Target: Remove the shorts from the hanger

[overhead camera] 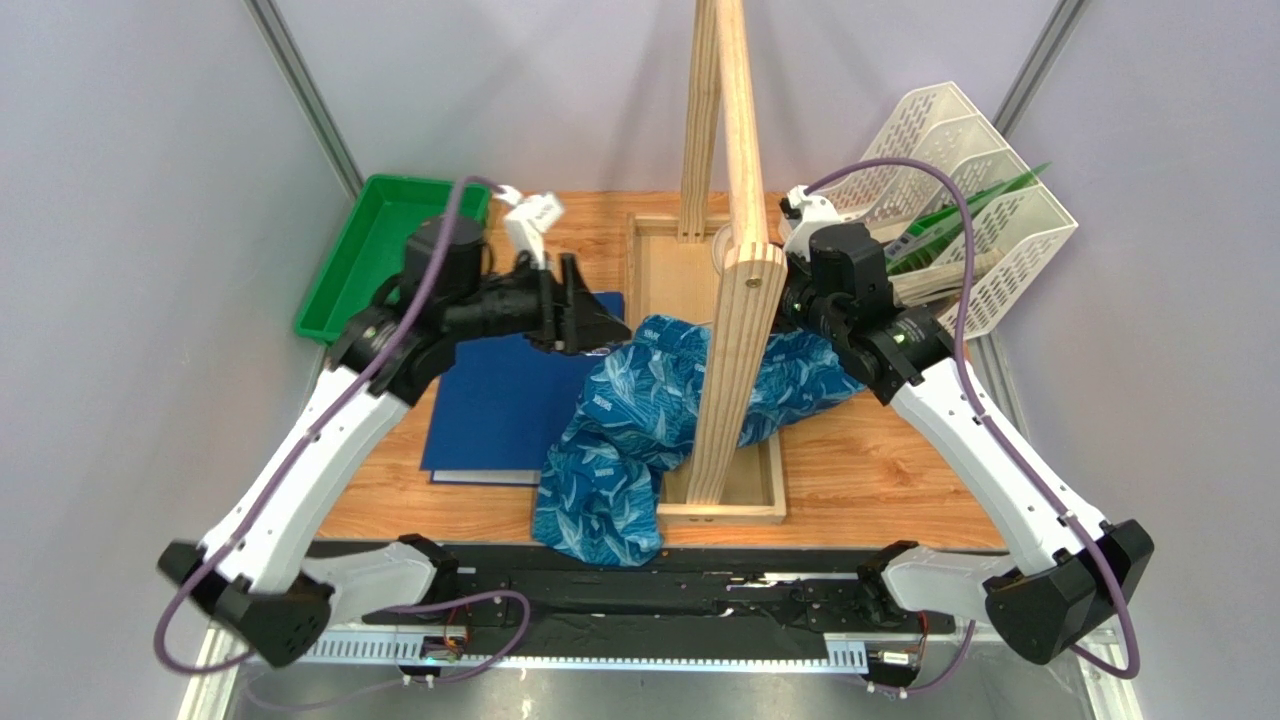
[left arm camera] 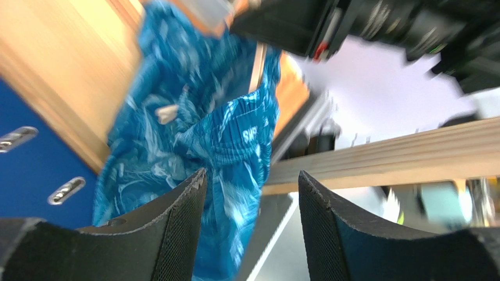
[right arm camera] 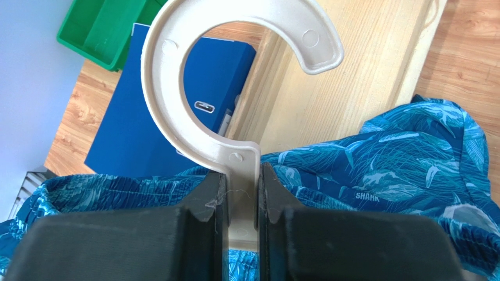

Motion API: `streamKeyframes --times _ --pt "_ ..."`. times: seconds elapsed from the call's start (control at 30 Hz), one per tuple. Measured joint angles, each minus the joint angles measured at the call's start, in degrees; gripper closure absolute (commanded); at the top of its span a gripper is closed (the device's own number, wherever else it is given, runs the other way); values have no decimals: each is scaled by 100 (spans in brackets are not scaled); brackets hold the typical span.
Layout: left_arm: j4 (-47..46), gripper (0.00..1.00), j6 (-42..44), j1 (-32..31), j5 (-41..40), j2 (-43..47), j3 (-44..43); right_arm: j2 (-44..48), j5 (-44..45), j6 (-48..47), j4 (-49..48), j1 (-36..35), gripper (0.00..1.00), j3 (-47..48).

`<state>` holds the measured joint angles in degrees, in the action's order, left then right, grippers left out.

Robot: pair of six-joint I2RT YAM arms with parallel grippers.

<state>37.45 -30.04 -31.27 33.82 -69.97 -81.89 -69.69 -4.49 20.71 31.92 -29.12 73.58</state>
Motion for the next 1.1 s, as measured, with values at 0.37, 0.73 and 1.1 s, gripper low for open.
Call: streamKeyframes --times 0.37,0.73,1.1 --pt "-1460 41 -960 466 588 343 719 26 -7 50 9 4 100 -155" --pt "-1388 40 -1064 39 400 -129 708 155 -57 105 -9 4 100 -216" --pt "-1591 49 -1233 -170 251 -501 588 166 -105 173 -7 4 100 -251"
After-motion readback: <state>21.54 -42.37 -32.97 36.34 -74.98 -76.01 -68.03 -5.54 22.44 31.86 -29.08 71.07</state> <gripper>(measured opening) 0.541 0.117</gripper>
